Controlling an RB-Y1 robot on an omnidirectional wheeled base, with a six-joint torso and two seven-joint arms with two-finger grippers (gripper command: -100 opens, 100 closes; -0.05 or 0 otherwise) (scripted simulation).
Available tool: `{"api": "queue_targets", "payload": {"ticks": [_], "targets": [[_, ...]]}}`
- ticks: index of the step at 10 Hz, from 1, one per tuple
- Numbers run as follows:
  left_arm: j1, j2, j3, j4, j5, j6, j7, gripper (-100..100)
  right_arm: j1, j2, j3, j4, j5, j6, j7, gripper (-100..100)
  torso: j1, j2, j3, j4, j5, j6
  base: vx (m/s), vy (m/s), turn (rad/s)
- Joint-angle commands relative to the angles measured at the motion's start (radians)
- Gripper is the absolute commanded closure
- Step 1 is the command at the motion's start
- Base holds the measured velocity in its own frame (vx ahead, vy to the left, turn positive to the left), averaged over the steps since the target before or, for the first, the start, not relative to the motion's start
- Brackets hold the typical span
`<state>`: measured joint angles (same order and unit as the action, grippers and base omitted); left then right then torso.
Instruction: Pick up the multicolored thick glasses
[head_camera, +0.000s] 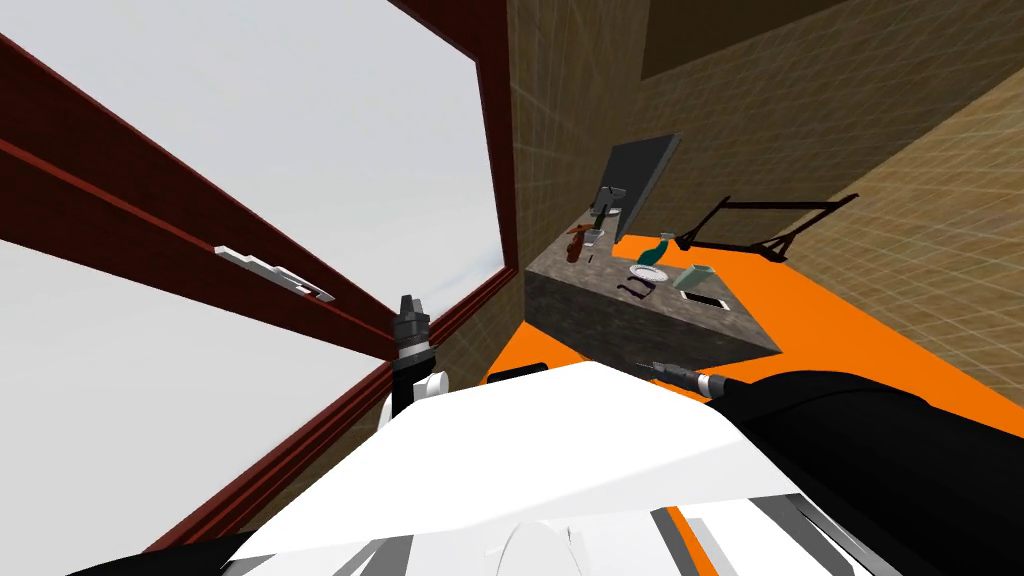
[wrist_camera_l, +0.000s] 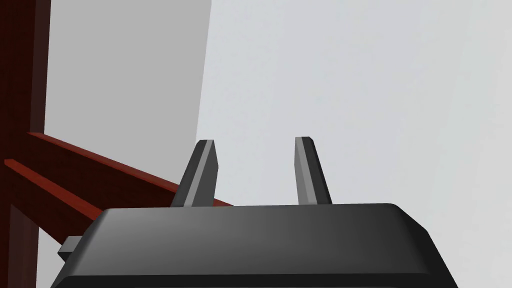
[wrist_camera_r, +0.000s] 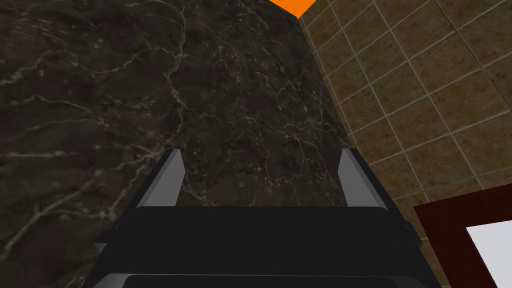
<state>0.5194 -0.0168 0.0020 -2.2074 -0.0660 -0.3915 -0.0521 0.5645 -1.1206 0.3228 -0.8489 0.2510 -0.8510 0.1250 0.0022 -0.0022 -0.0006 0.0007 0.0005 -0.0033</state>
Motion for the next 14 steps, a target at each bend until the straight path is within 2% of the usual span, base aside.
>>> {"api": "queue_targets", "payload": {"ticks": [1, 2, 3, 4, 5, 6, 7, 8, 9, 11, 12, 13, 14], "targets": [[0.0, 0.0, 0.0, 0.0, 0.0, 0.0, 0.0, 0, 0.013, -0.028, 0.003, 0.016, 0.001, 0.003, 0.001, -100, 0.0, 0.0, 0.0, 0.0, 0.0, 0.0, 0.017, -0.016, 0.146], [0.0, 0.0, 0.0, 0.0, 0.0, 0.0, 0.0, 0, 0.009, -0.07, 0.018, 0.04, 0.008, -0.001, -0.003, -100, 0.001, 0.0, 0.0, 0.0, 0.0, 0.001, 0.019, -0.013, 0.288], [0.0, 0.0, -0.001, 0.0, 0.0, 0.0, 0.0, 0, 0.009, -0.07, 0.018, 0.059, 0.008, -0.001, -0.003, -100, 0.002, -0.001, 0.0, 0.0, 0.0, -0.001, 0.024, -0.024, 0.156], [0.0, 0.0, -0.001, 0.0, 0.0, 0.0, 0.0, 0, 0.004, -0.109, 0.033, 0.089, 0.014, -0.005, -0.008, -100, 0.002, -0.001, 0.0, 0.0, 0.0, 0.001, 0.039, -0.023, 0.225], [0.0, 0.0, -0.001, 0.0, 0.0, 0.0, 0.0, 0, -0.002, -0.138, 0.046, 0.143, 0.02, -0.008, -0.012, -100, 0.002, -0.003, -0.001, 0.0, 0.0, -0.001, 0.056, -0.04, 0.375], [0.0, 0.0, -0.002, 0.001, 0.0, 0.0, 0.0, 0, -0.023, -0.138, 0.046, 0.191, 0.02, -0.019, -0.012, -100, 0.002, -0.004, -0.002, -0.001, 0.0, -0.001, 0.043, -0.042, 0.147], [0.001, 0.0, -0.002, 0.001, 0.0, 0.0, 0.0, 0, -0.002, -0.147, 0.046, 0.159, 0.02, -0.008, -0.012, -100, 0.003, -0.004, -0.002, 0.0, 0.0, 0.0, 0.023, -0.017, -0.023], [0.001, 0.0, -0.002, 0.001, 0.0, 0.0, 0.0, 0, -0.008, -0.181, 0.059, 0.191, 0.024, -0.01, -0.017, -100, 0.005, -0.003, -0.002, 0.0, 0.0, 0.002, 0.04, -0.008, 0.217], [0.001, 0.0, -0.002, 0.001, 0.0, 0.0, 0.0, 0, -0.008, -0.181, 0.059, 0.191, 0.024, -0.01, -0.017, -100, 0.005, -0.005, -0.003, 0.0, 0.001, 0.0, 0.037, -0.022, 0.137], [0.002, 0.0, -0.002, 0.001, 0.0, 0.0, 0.0, 0, -0.02, -0.24, 0.084, 0.255, 0.031, -0.014, -0.026, -100, 0.005, -0.007, -0.004, -0.001, 0.0, 0.0, 0.058, -0.044, 0.23], [0.002, 0.0, -0.002, 0.001, 0.0, 0.0, 0.0, 0, -0.02, -0.24, 0.084, 0.233, 0.031, -0.014, -0.026, -100, 0.004, -0.009, -0.005, -0.001, 0.0, 0.0, 0.06, -0.049, 0.136], [0.003, 0.0, -0.002, 0.001, 0.0, 0.0, 0.0, 0, -0.02, -0.24, 0.084, 0.255, 0.031, -0.014, -0.026, -100, 0.004, -0.009, -0.005, -0.001, -0.001, 0.002, 0.018, -0.019, -0.002], [0.004, 0.0, -0.001, 0.002, 0.0, 0.0, 0.0, 0, -0.027, -0.264, 0.095, 0.281, 0.033, -0.015, -0.03, -100, 0.005, -0.009, -0.005, -0.001, -0.001, 0.004, 0.029, -0.019, 0.113]]}}
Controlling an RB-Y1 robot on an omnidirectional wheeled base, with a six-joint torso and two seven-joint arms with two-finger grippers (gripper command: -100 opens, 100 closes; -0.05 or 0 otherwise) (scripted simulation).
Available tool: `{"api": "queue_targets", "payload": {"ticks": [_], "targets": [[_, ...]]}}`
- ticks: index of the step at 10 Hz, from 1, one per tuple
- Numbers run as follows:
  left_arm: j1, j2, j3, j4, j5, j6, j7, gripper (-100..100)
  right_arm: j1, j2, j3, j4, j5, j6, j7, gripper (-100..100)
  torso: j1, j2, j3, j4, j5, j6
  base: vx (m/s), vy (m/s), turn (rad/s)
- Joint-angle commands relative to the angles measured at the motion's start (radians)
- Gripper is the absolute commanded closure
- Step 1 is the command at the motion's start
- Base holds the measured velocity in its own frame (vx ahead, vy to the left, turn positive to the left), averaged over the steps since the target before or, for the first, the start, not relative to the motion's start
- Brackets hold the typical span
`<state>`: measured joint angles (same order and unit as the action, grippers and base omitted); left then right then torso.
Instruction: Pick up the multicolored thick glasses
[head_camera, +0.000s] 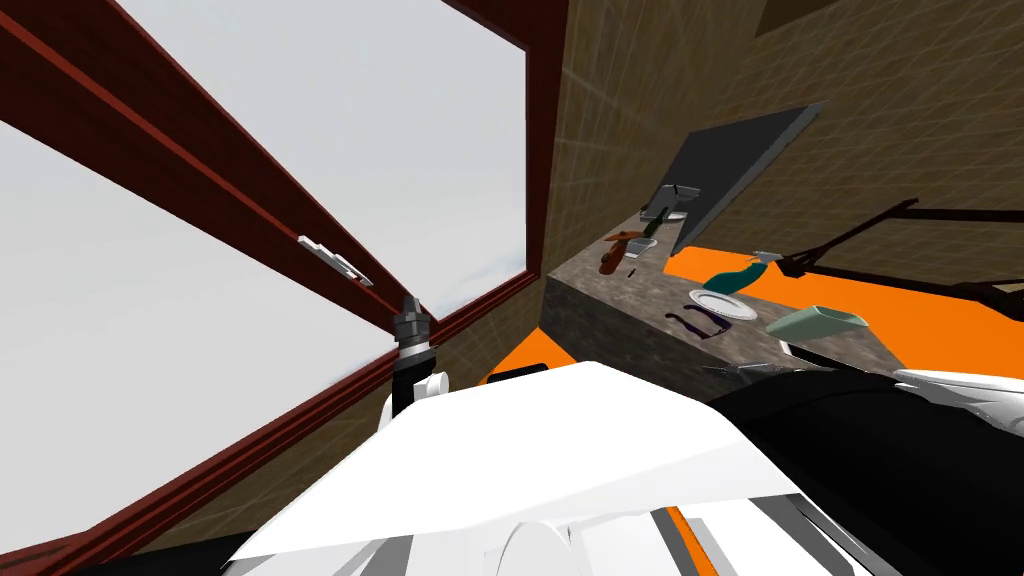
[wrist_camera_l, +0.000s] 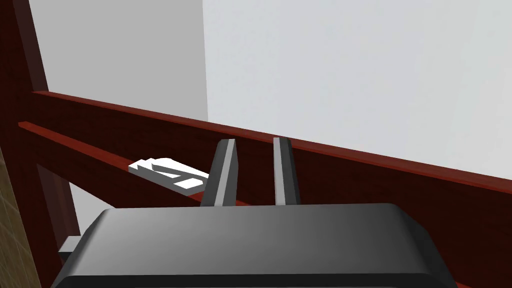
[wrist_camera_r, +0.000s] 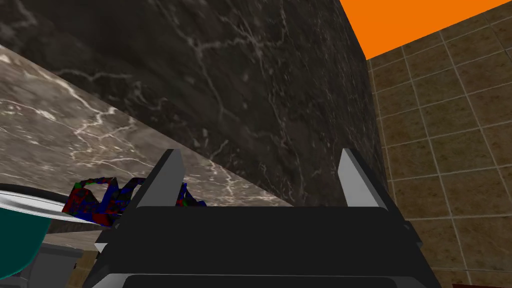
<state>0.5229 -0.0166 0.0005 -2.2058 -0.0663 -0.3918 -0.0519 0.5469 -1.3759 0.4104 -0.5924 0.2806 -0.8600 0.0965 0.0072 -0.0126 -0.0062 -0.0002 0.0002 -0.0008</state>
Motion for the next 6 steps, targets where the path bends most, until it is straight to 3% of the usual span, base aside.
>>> {"api": "queue_targets", "payload": {"ticks": [1, 3, 5, 6], "targets": [[0.0, 0.0, 0.0, 0.0, 0.0, 0.0, 0.0, 0, -0.015, -0.028, 0.019, 0.045, 0.005, -0.007, -0.006, -100, 0.0, 0.0, 0.0, 0.0, 0.0, 0.0, 0.057, -0.045, 0.272], [0.0, 0.0, 0.0, 0.0, 0.0, 0.0, 0.0, 0, -0.032, -0.055, 0.048, 0.083, 0.009, -0.008, -0.018, -100, -0.002, -0.004, -0.002, -0.001, -0.001, 0.0, 0.124, -0.098, 0.24], [0.001, 0.0, 0.001, 0.0, 0.0, 0.0, 0.0, 0, -0.041, -0.042, 0.069, 0.085, 0.012, -0.01, -0.024, -100, -0.011, -0.01, -0.006, -0.002, -0.003, 0.001, 0.11, -0.18, 0.186], [0.001, 0.0, 0.001, 0.0, 0.0, 0.0, 0.0, 0, -0.056, -0.04, 0.068, 0.106, 0.019, -0.019, -0.02, -100, -0.012, -0.009, -0.005, -0.002, -0.004, 0.002, 0.046, -0.081, 0.041]]}}
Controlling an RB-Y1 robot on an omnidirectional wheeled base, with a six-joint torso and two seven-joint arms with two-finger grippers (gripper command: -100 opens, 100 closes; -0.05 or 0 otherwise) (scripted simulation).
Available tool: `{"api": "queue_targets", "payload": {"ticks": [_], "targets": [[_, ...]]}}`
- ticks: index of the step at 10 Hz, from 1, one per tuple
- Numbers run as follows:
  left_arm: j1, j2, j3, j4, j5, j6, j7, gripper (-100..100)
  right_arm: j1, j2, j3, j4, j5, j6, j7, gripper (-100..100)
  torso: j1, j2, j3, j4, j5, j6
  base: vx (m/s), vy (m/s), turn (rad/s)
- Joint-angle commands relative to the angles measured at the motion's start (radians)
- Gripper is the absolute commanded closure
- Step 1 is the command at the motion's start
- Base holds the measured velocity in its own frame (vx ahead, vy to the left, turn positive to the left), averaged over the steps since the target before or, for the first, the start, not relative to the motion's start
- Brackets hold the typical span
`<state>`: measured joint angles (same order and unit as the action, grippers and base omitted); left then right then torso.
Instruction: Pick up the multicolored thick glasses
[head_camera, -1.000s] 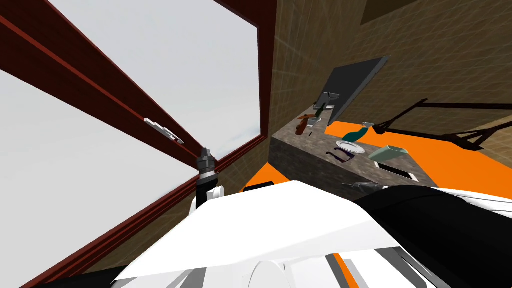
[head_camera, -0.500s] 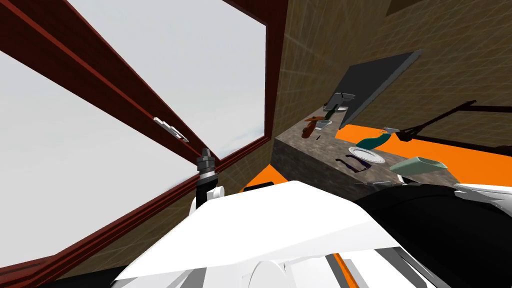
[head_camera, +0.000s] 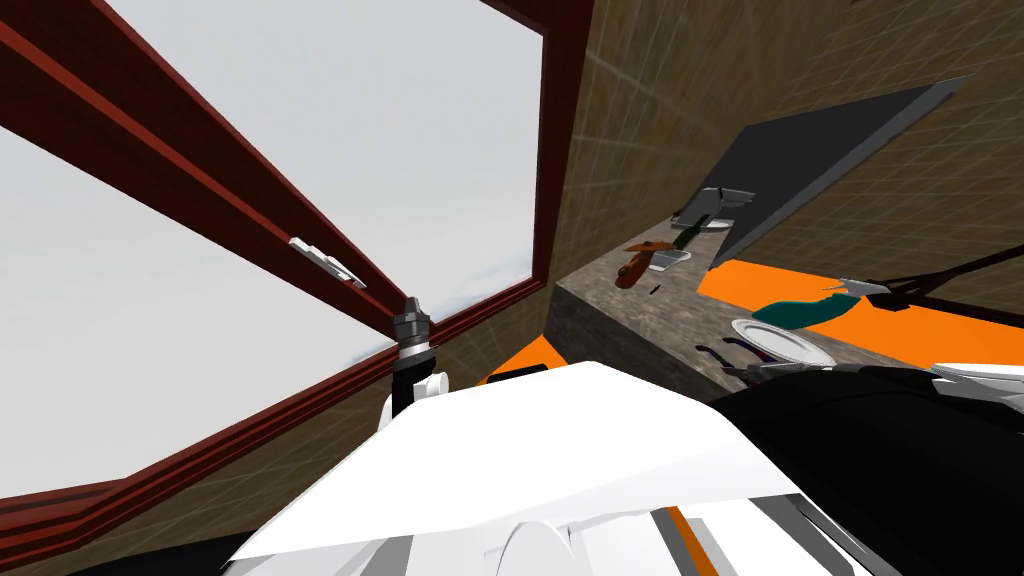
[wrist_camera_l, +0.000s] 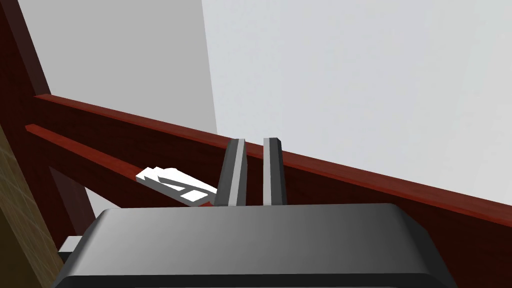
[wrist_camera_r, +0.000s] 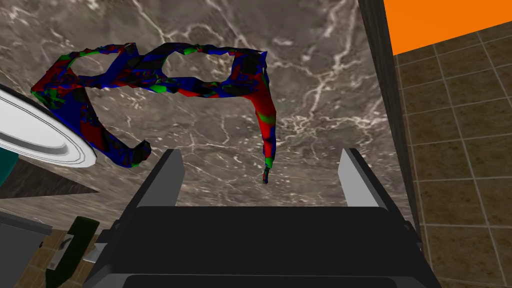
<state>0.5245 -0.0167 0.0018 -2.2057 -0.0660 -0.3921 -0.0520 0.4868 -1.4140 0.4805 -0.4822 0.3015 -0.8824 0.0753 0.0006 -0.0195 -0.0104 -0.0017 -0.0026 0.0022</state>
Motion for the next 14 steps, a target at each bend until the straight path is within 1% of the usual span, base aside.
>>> {"api": "queue_targets", "payload": {"ticks": [1, 2, 3, 4, 5, 6, 10, 11, 12, 13, 14], "targets": [[0.0, 0.0, 0.0, 0.0, 0.0, 0.0, 0.0, 0, 0.0, 0.0, 0.0, 0.0, 0.0, 0.0, 0.0, 0, 0.0, 0.0, 0.0, 0.0, 0.0, 0.0, 0.006, -0.015, 0.009], [0.0, 0.0, 0.0, 0.0, 0.0, 0.0, 0.0, 0, -0.012, 0.029, -0.006, 0.002, 0.001, 0.019, 0.013, -100, 0.004, 0.002, 0.001, 0.001, 0.001, 0.001, -0.025, -0.038, 0.051], [0.0, 0.0, 0.0, 0.0, 0.0, 0.0, 0.0, 0, -0.014, 0.035, -0.007, 0.003, 0.001, 0.022, 0.015, -100, 0.004, 0.004, 0.002, 0.001, 0.001, 0.0, -0.046, -0.047, 0.04], [0.0, 0.0, 0.0, 0.0, 0.0, 0.0, 0.0, 0, -0.021, 0.053, -0.011, 0.005, 0.002, 0.033, 0.023, -100, 0.003, 0.005, 0.003, 0.001, 0.001, 0.001, -0.047, -0.045, 0.031], [0.0, 0.0, 0.0, 0.0, 0.0, 0.0, 0.0, 0, -0.005, 0.038, -0.013, -0.014, -0.004, 0.034, 0.017, -100, 0.003, 0.006, 0.004, 0.002, 0.001, 0.001, -0.02, -0.02, 0.008], [0.0, 0.0, 0.0, 0.0, 0.0, 0.0, 0.0, 0, -0.003, 0.04, -0.014, -0.017, -0.004, 0.039, 0.018, 100, 0.005, 0.005, 0.003, 0.001, 0.001, 0.001, 0.0, 0.0, 0.0], [0.0, 0.0, 0.0, 0.0, 0.0, 0.0, 0.0, 0, -0.003, 0.039, -0.013, -0.016, -0.004, 0.038, 0.019, 100, 0.005, 0.003, 0.002, 0.001, 0.001, 0.001, 0.0, 0.0, 0.0], [0.0, 0.0, 0.0, 0.0, 0.0, 0.0, 0.0, 0, -0.003, 0.039, -0.013, -0.016, -0.004, 0.038, 0.019, 0, 0.005, 0.003, 0.002, 0.001, 0.001, 0.001, 0.0, 0.0, 0.0], [0.0, 0.0, 0.0, 0.0, 0.0, 0.0, 0.0, 0, -0.005, 0.011, -0.003, 0.001, 0.0, 0.008, 0.005, 100, 0.005, 0.003, 0.002, 0.001, 0.001, 0.001, 0.036, 0.037, -0.076], [0.0, 0.0, 0.0, 0.0, 0.0, 0.0, 0.0, 0, 0.0, 0.0, 0.0, -0.001, 0.0, 0.0, 0.0, 100, 0.008, 0.002, 0.001, 0.001, 0.003, 0.002, 0.071, 0.057, -0.064], [0.0, 0.0, 0.0, 0.0, 0.0, 0.0, 0.0, 0, -0.004, 0.008, -0.003, 0.003, 0.0, 0.007, 0.005, 100, 0.01, 0.0, 0.0, 0.0, 0.003, 0.002, 0.032, 0.025, -0.015]]}}
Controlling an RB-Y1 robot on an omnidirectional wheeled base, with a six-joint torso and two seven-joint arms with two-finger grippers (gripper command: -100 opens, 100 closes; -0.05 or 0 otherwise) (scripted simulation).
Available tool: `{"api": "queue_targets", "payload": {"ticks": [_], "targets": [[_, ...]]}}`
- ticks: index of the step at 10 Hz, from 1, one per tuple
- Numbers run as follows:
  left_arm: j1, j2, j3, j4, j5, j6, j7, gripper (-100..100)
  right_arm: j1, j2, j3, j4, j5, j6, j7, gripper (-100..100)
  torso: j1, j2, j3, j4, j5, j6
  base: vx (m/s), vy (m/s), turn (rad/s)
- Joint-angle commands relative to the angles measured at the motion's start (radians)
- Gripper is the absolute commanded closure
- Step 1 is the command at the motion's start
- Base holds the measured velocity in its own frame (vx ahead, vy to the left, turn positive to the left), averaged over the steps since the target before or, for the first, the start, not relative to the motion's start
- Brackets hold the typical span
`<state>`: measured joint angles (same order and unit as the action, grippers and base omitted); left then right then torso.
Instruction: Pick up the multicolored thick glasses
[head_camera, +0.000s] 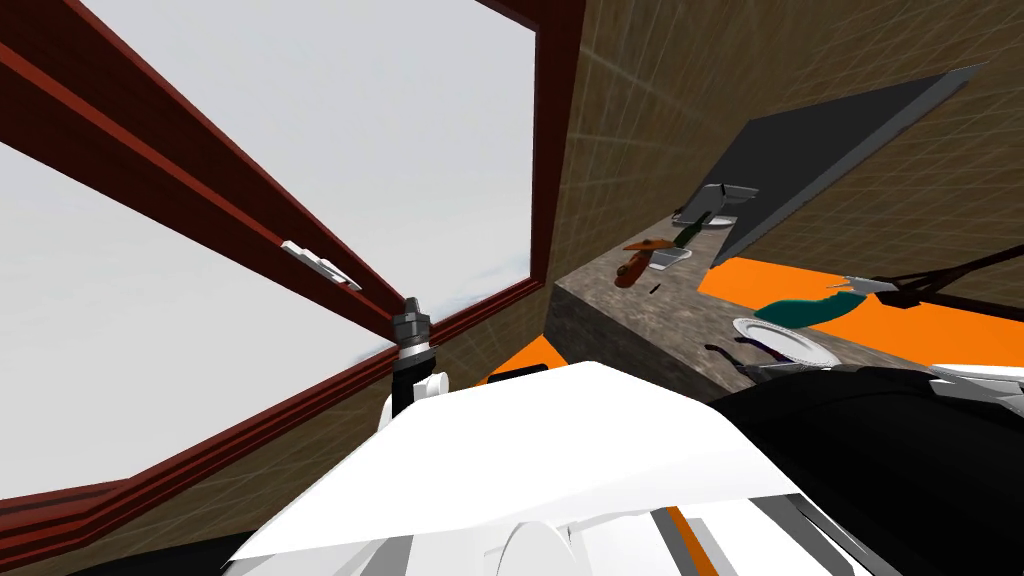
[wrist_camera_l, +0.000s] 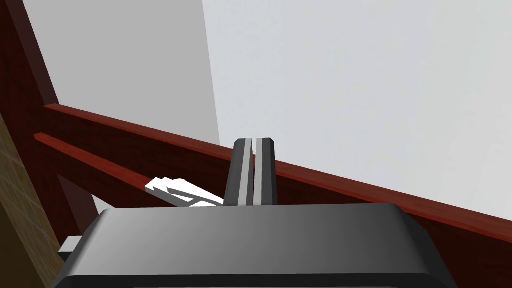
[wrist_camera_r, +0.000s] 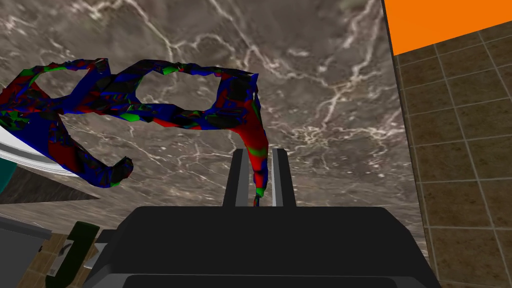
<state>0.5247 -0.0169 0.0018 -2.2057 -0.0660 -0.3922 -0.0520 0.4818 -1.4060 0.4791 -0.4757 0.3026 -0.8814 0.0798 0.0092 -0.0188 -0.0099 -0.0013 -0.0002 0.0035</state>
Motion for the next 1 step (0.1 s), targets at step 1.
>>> {"api": "queue_targets", "payload": {"ticks": [1], "targets": [[0.0, 0.0, 0.0, 0.0, 0.0, 0.0, 0.0, 0, 0.0, 0.0, 0.0, 0.0, 0.0, 0.0, 0.0, 0, 0.0, 0.0, 0.0, 0.0, 0.0, 0.0, 0.004, 0.005, 0.002]]}}
